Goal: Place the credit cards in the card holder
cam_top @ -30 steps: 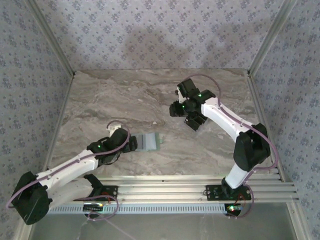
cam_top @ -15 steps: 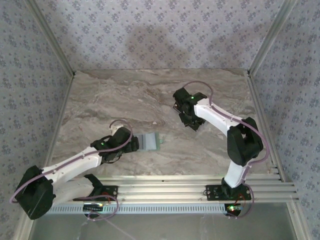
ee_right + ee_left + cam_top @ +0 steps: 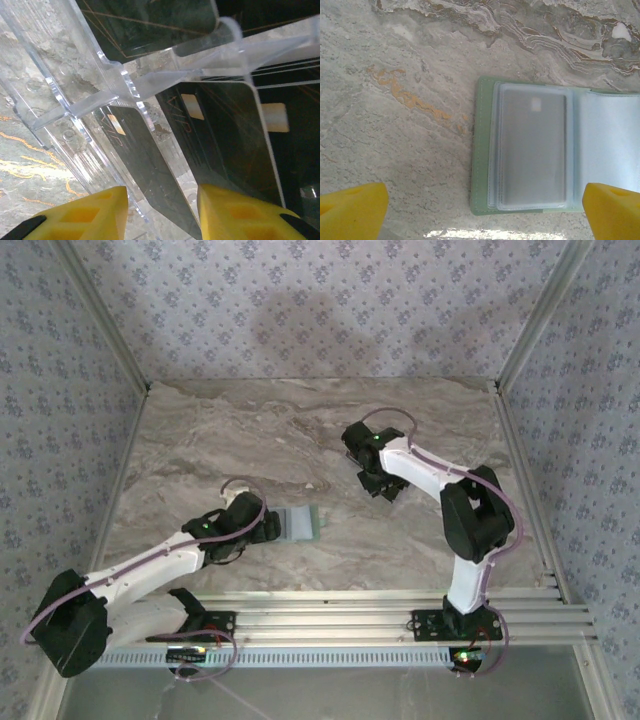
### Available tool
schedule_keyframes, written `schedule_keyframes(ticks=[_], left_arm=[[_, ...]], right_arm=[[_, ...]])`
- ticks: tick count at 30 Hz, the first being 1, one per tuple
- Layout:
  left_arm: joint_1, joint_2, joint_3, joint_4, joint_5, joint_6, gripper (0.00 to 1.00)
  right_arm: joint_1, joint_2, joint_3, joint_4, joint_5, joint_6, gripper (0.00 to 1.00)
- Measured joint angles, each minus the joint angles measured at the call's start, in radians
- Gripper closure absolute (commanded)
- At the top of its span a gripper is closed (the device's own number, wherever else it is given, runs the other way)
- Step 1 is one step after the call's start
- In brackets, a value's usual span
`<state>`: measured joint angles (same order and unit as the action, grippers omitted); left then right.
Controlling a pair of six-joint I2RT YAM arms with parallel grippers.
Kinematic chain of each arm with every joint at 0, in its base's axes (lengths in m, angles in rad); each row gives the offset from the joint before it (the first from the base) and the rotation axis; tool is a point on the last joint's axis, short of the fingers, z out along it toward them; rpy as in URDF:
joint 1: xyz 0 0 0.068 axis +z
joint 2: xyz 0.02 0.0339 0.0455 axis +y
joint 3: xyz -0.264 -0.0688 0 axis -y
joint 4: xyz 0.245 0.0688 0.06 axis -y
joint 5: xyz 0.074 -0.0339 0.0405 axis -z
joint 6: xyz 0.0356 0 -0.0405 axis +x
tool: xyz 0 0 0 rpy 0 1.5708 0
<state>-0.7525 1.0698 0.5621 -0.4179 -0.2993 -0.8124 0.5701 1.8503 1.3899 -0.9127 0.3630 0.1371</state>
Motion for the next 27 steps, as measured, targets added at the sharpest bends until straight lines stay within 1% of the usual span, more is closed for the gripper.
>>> schedule_keyframes(ticks=[5, 18, 20, 27], left_arm=[[0.0, 0.0, 0.0, 0.0, 0.0, 0.0, 0.0], [0.0, 0.0, 0.0, 0.002, 0.0, 0.0, 0.0], [0.0, 0.0, 0.0, 0.002, 0.0, 0.0, 0.0], [0.0, 0.002, 0.0, 0.002, 0.0, 0.0, 0.0]], right_arm=[[0.002, 0.003, 0.0, 0.004, -0.013, -0.007, 0.67], [0.002, -0.004, 0.0, 0.004, -0.043, -0.007, 0.68], [0.002, -0.006, 0.0, 0.003, -0.045, -0.008, 0.7], [0.002, -0.012, 0.002, 0.003, -0.045, -0.008, 0.72]])
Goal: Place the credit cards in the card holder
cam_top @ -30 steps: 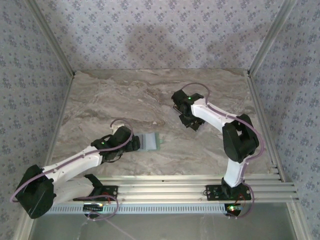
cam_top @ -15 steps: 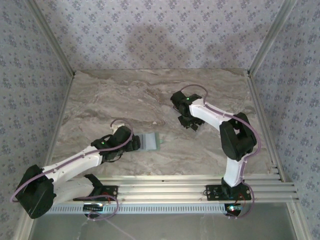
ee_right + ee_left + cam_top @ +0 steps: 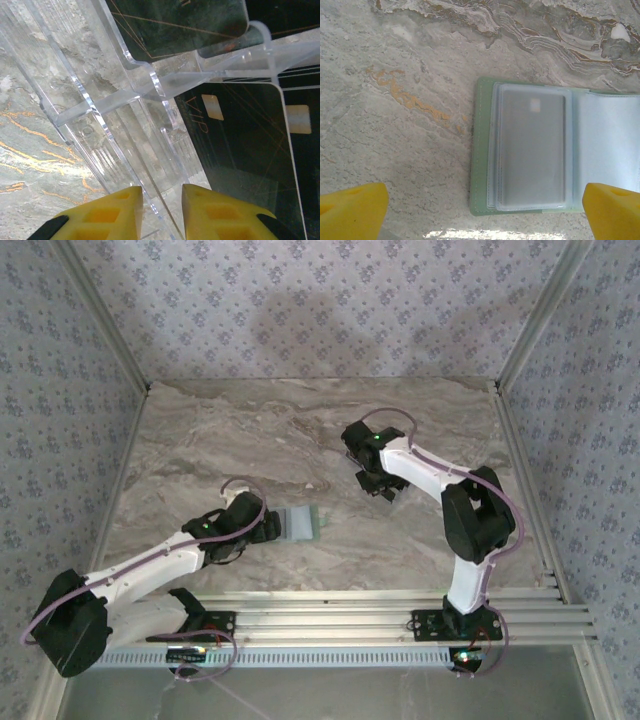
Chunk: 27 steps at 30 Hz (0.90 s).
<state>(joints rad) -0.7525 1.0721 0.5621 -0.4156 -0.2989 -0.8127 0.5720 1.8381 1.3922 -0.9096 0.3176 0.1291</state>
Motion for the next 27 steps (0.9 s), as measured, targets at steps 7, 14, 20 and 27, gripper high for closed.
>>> schedule_keyframes(ticks=[7, 14, 20, 27], left_arm=[[0.0, 0.016, 0.0, 0.001, 0.0, 0.0, 0.0], [0.0, 0.019, 0.0, 0.009, 0.004, 0.0, 0.0], [0.0, 0.024, 0.0, 0.011, 0.016, 0.0, 0.0], [0.001, 0.024, 0.0, 0.012, 0.019, 0.0, 0.0]], right_arm=[[0.0, -0.011, 0.0, 0.0, 0.0, -0.007, 0.75], [0.0, -0.019, 0.0, 0.0, -0.008, -0.024, 0.82], [0.0, -0.019, -0.001, 0.001, -0.023, -0.039, 0.83], [0.002, -0.029, -0.005, 0.006, -0.042, -0.071, 0.93]])
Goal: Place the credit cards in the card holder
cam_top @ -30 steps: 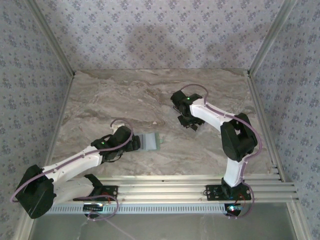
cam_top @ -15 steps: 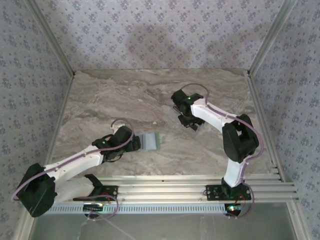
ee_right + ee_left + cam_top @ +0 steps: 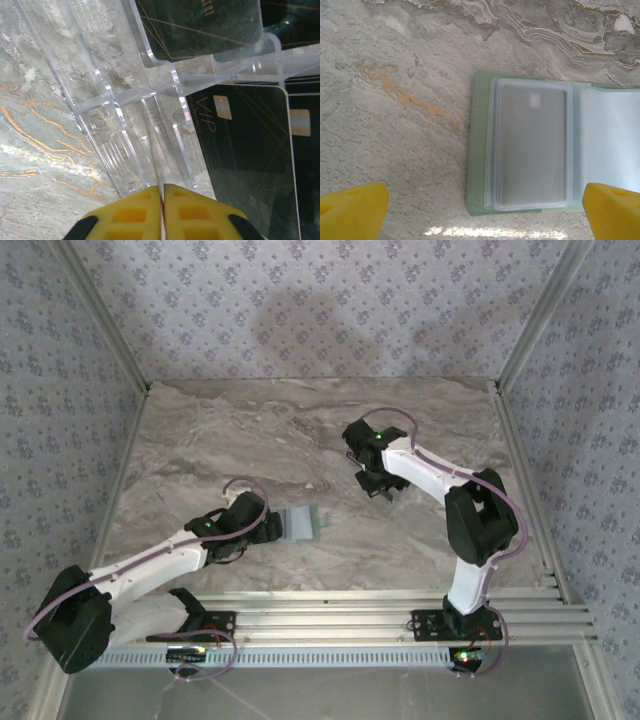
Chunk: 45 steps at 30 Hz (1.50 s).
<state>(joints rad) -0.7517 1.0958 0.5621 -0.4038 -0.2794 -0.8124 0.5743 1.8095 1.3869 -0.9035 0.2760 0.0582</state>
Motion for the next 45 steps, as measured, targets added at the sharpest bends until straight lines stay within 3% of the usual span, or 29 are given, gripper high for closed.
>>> schedule_keyframes(ticks=[6, 14, 19, 25, 29, 36, 45], left_arm=[[0.0, 0.0, 0.0, -0.001, -0.001, 0.006, 0.0], [0.006, 0.008, 0.023, -0.042, -0.026, 0.019, 0.0], [0.014, 0.049, 0.039, -0.048, -0.043, 0.042, 0.0], [0.021, 0.114, 0.041, -0.047, -0.05, 0.069, 0.0], [0.022, 0.151, 0.049, -0.039, -0.051, 0.081, 0.0], [0.024, 0.19, 0.05, -0.013, -0.063, 0.087, 0.0], [0.024, 0.19, 0.043, 0.002, -0.094, 0.085, 0.0]], right_arm=[[0.003, -0.03, 0.0, 0.0, -0.015, -0.007, 1.0], [0.031, -0.111, 0.06, -0.021, -0.051, 0.005, 1.0], [0.058, -0.209, 0.07, 0.025, -0.168, 0.089, 1.0], [0.071, -0.301, -0.114, 0.312, -0.412, 0.325, 1.0], [0.129, -0.259, -0.226, 0.478, -0.488, 0.482, 1.0], [0.267, -0.136, -0.229, 0.634, -0.501, 0.617, 1.0], [0.307, -0.05, -0.229, 0.727, -0.489, 0.702, 1.0]])
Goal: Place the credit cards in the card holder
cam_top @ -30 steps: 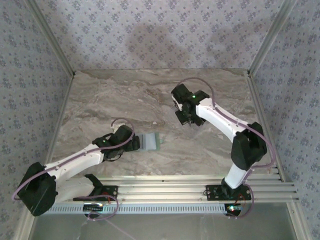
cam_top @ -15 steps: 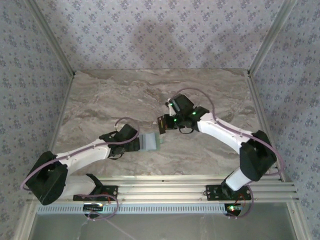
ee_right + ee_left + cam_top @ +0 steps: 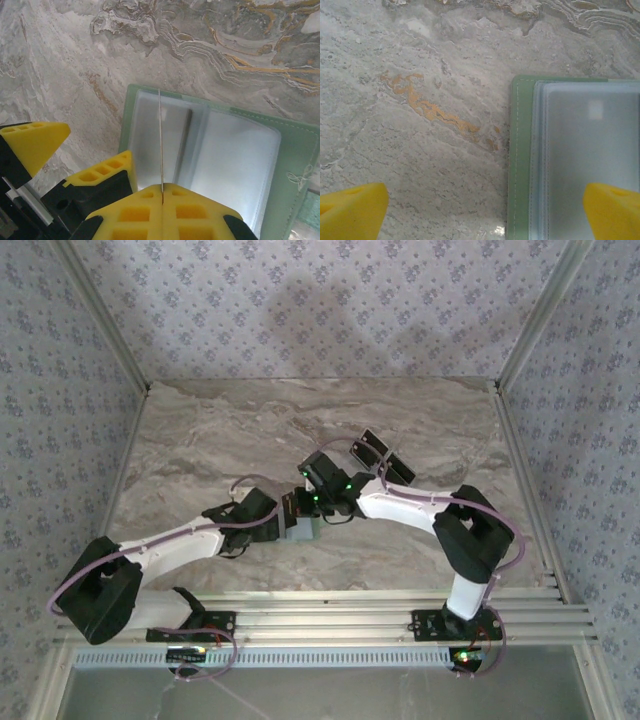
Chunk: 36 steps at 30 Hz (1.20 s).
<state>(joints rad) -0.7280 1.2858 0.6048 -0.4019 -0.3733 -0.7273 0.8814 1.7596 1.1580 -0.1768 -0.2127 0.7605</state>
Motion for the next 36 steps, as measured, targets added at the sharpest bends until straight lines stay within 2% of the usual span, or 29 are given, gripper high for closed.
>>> schedule_keyframes(ticks=[14, 22, 36], left_arm=[[0.003, -0.01, -0.013, 0.008, -0.01, -0.003, 0.0], [0.008, -0.019, -0.013, 0.024, -0.007, 0.005, 0.0], [0.009, 0.075, -0.001, 0.069, -0.002, 0.019, 0.0]], right_arm=[[0.01, 0.004, -0.122, 0.064, 0.048, 0.041, 1.0], [0.006, 0.004, -0.129, 0.082, 0.048, 0.045, 1.0], [0.0, 0.004, -0.146, 0.1, 0.048, 0.045, 1.0]])
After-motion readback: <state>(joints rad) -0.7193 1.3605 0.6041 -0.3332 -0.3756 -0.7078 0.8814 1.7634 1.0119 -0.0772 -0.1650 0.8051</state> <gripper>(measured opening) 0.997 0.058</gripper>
